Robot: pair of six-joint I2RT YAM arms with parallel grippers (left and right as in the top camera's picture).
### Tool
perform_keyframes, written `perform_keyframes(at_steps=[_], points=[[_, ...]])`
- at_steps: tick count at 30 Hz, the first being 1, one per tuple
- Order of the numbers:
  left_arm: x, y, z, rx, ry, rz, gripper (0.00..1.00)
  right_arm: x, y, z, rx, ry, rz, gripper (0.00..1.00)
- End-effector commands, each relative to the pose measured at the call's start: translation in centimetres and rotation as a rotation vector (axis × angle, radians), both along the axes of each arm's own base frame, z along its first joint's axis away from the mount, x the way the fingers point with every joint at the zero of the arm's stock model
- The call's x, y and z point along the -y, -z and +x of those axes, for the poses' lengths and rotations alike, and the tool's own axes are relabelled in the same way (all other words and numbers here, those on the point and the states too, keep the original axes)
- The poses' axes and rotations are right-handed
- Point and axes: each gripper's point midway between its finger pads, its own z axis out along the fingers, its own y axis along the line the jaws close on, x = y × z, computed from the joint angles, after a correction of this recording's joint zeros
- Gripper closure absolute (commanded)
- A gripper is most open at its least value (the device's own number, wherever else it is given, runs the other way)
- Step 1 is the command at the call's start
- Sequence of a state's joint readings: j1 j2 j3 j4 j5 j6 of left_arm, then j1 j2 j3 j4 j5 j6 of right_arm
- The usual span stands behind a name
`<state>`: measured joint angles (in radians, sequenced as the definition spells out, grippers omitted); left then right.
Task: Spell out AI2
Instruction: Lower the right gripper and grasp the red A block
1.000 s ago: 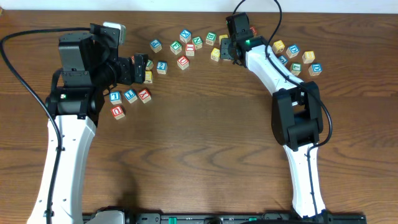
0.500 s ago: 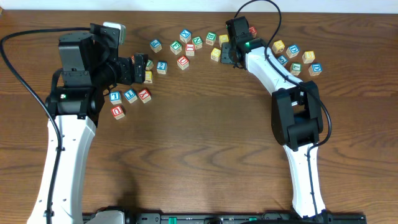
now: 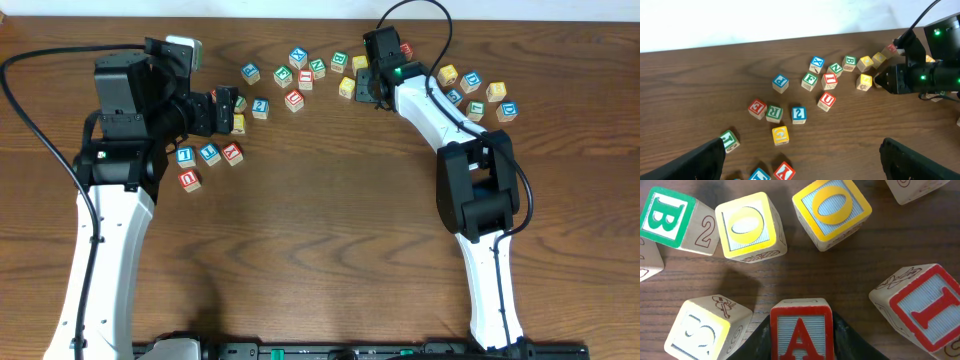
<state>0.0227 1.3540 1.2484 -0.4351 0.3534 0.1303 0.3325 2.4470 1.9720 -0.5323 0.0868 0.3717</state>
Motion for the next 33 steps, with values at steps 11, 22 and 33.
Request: perform_keyframes(at_steps=[11, 22, 33], points=[[0.0, -1.2, 0.2, 0.026, -0.004, -0.006, 0.02, -1.9, -7.5, -1.6, 0.067, -0.111, -0.036, 0.71], [0.0, -1.2, 0.2, 0.026, -0.004, -0.006, 0.03, -1.2, -6.9, -2.2, 0.052, -0.060, -0.108, 0.65], [0.0, -1.2, 0.2, 0.026, -0.004, -0.007, 0.03, -0.6, -3.6, -1.5, 0.028, 0.014, -0.101, 0.53]])
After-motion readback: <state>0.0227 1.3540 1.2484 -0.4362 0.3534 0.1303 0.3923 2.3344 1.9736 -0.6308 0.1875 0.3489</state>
